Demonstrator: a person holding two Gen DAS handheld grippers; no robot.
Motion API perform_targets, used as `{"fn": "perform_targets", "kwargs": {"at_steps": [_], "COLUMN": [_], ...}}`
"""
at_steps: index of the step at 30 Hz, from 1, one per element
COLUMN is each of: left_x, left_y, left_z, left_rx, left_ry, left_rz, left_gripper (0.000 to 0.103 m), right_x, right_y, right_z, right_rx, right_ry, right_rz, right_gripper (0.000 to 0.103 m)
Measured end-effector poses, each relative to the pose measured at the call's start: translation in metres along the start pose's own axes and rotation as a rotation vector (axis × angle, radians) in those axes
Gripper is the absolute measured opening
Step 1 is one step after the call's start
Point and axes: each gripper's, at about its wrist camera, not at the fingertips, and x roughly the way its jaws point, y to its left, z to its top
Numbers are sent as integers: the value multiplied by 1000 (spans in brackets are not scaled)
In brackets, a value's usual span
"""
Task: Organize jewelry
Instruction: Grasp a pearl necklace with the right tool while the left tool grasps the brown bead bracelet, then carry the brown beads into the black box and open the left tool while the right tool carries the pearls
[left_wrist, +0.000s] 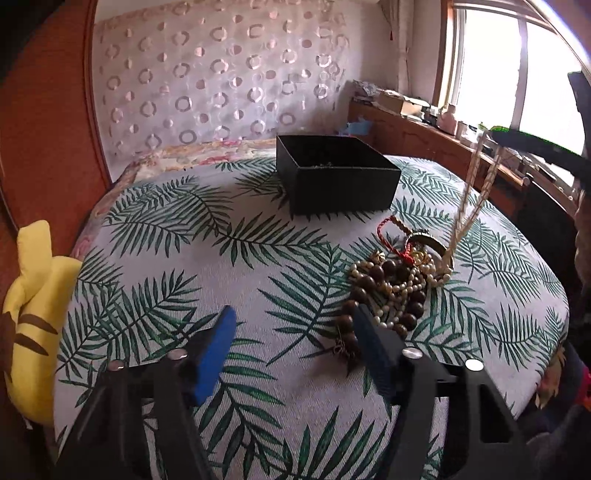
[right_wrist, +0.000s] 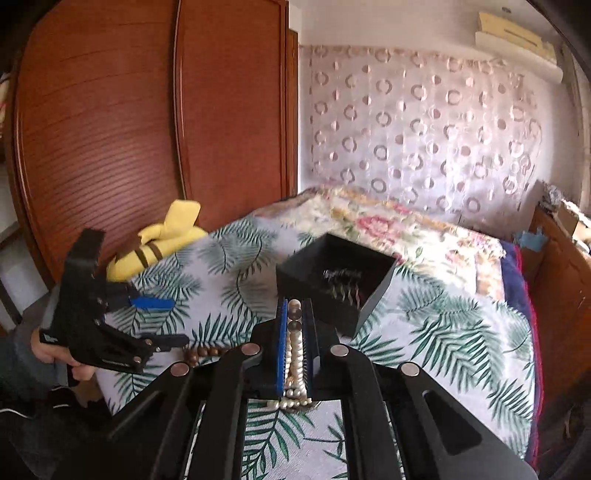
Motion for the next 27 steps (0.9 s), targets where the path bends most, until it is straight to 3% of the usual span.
{"fn": "perform_targets", "kwargs": {"at_steps": [3,8,12,18,20,23,27], "left_x": [2,8,20,35,36,31,8], "left_y": [0,-7,-14,-26,-28,-31,-31], "left_z": [1,3,6,8,9,11,24], "left_rx": [-2,12,22,61,70,79,53], "left_ry": [17,37,72,109,118,99,25], "left_rz": [-18,-53,-82,-78,-90,-85,-131], "left_gripper": [45,41,30,27,12,12,12], "right_x": [-10,-22,-31,-34,-35,-36,-39], "right_y": [0,-2,-3,-5,-7,-7,-9], "right_z": [8,19,26,28,26,27,28], "right_rx": [-6,-7,-10,-13,-10,-8,-8], "right_ry": [-28,-61,-84,-90,-87,-88,-92], "right_rz": [-17,-37,-45,-60,-64,-70,-76], "right_gripper": [8,8,8,8,8,8,8]}}
